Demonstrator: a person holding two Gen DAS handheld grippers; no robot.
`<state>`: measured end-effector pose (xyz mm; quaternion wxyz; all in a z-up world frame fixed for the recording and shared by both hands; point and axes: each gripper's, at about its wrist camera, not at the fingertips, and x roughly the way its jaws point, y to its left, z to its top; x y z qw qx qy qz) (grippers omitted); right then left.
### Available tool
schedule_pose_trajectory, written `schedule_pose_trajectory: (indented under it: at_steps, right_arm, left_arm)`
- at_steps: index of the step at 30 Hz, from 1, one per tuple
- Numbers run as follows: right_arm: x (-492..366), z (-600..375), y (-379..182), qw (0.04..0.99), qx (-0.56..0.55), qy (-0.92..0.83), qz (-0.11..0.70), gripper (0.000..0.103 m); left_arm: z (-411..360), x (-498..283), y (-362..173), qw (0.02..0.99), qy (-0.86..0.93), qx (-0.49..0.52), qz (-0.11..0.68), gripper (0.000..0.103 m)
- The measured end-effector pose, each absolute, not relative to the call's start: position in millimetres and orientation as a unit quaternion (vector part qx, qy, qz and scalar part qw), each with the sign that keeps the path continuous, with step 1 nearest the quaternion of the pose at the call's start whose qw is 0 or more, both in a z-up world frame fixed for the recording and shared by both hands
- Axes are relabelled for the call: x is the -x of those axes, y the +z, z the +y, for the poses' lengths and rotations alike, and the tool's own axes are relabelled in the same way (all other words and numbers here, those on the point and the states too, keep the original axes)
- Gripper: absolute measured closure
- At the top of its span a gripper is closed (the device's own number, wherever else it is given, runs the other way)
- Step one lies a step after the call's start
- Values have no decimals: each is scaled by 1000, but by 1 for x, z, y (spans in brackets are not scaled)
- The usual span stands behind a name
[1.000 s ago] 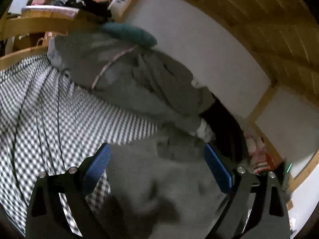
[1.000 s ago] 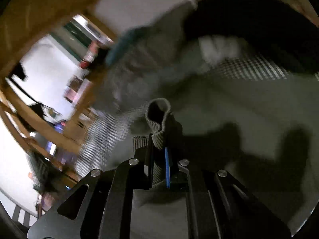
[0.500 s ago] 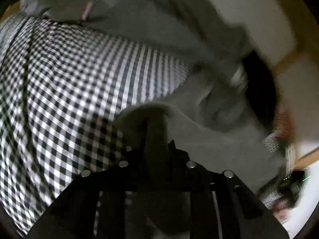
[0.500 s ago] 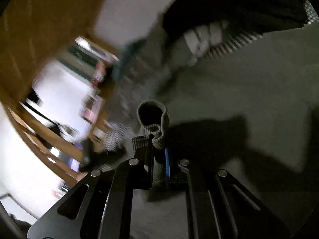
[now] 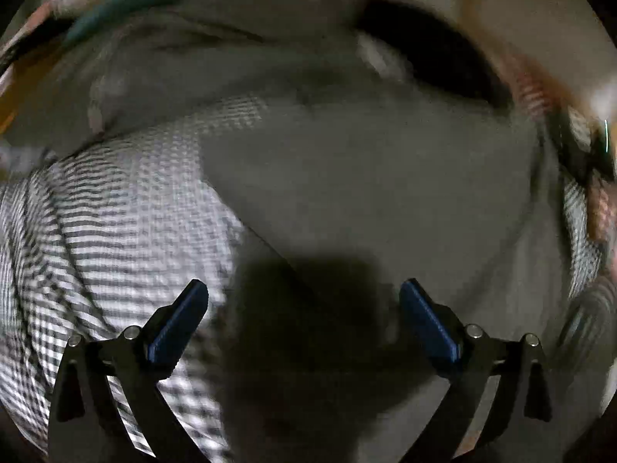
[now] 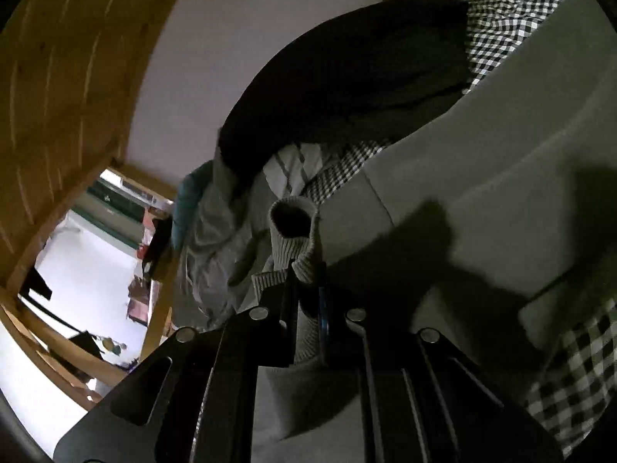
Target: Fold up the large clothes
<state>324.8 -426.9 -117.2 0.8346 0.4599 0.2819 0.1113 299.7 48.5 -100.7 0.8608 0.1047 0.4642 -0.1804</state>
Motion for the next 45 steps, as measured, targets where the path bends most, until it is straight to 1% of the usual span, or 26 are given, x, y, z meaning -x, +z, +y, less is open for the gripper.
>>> schedule_pose_trajectory:
  at_steps: [3, 5, 8, 9, 10, 12, 13, 15, 16, 17, 19, 20, 22, 24, 26, 27, 28, 30, 33, 34, 35, 36, 38, 41, 43, 45]
  right_arm:
    - [-327, -421, -113, 835, -459, 119, 280, 94]
    - [-329, -419, -111, 836, -457, 121, 279, 94]
    - [-330, -420, -111, 835, -459, 124, 277, 94]
    - [-329, -420, -109, 836, -458, 125, 276, 94]
    - [-328, -419, -108, 835, -459, 128, 275, 94]
    - [-321, -423, -109, 834, -461, 133, 273, 94]
    - [-318, -425, -108, 832, -466, 138, 267, 94]
    - [-309, -433, -108, 827, -484, 144, 246, 94]
    - [-304, -437, -109, 826, -490, 145, 239, 94]
    - [-301, -442, -110, 827, -491, 140, 236, 94]
    - [-297, -448, -117, 826, -493, 137, 237, 94]
    - [-295, -451, -122, 827, -491, 131, 243, 94]
    - [-291, -455, -132, 824, -491, 131, 250, 94]
    - [-289, -453, -143, 825, -484, 130, 262, 94]
    - [-289, -448, -153, 824, -482, 132, 268, 94]
    - [-289, -448, -156, 823, -483, 134, 268, 94]
    - [-289, -447, -159, 822, -484, 136, 268, 94]
    - [-290, -447, -160, 822, -485, 141, 265, 94]
    - [-293, -445, -158, 825, -477, 149, 265, 94]
    - [-293, -444, -158, 826, -475, 150, 264, 94]
    - [-294, -445, -158, 825, -476, 151, 264, 94]
    - [-294, -445, -158, 825, -477, 154, 262, 94]
    - [-296, -444, -156, 824, -478, 161, 259, 94]
    - [-301, -439, -148, 827, -471, 177, 252, 94]
    - [-306, -437, -144, 831, -467, 170, 251, 94]
    - [-313, -442, -145, 845, -450, 125, 261, 94]
  left_arm:
    - [16, -273, -121, 850, -201, -160, 460, 6]
    - [6, -276, -130, 853, -154, -182, 465, 5]
    - [19, -293, -128, 864, -124, -96, 478, 6]
    - [21, -298, -124, 869, -120, -76, 474, 10]
    - [19, -303, -123, 874, -114, -66, 468, 30]
    - [33, -319, -120, 876, -110, -15, 470, 54]
    - [40, -325, -117, 877, -108, 13, 468, 70]
    - [62, -324, -101, 880, -117, 81, 453, 73]
    - [71, -321, -94, 883, -118, 98, 443, 67]
    - [80, -320, -84, 888, -120, 110, 429, 46]
    - [98, -315, -53, 923, -89, 115, 357, 15]
    - [100, -320, -39, 937, -66, 102, 327, 10]
    - [108, -329, -7, 967, -39, 72, 241, 6]
    - [100, -361, 3, 972, -32, 31, 230, 6]
    - [82, -422, -7, 949, -51, -38, 308, 6]
    - [74, -435, -18, 933, -64, -61, 348, 6]
    - [64, -461, -33, 908, -85, -80, 402, 6]
    - [46, -499, -62, 866, -106, -104, 478, 6]
    - [31, -526, -98, 840, -90, -139, 517, 6]
    - [28, -531, -106, 829, -103, -123, 536, 11]
    - [26, -531, -113, 817, -128, -96, 555, 55]
    - [26, -534, -117, 803, -159, -53, 572, 72]
    - [32, -536, -110, 812, -145, -28, 565, 85]
    - [70, -538, -82, 837, -113, 20, 535, 91]
    - [103, -544, -64, 840, -120, 64, 525, 90]
    - [105, -543, -56, 841, -121, 46, 526, 90]
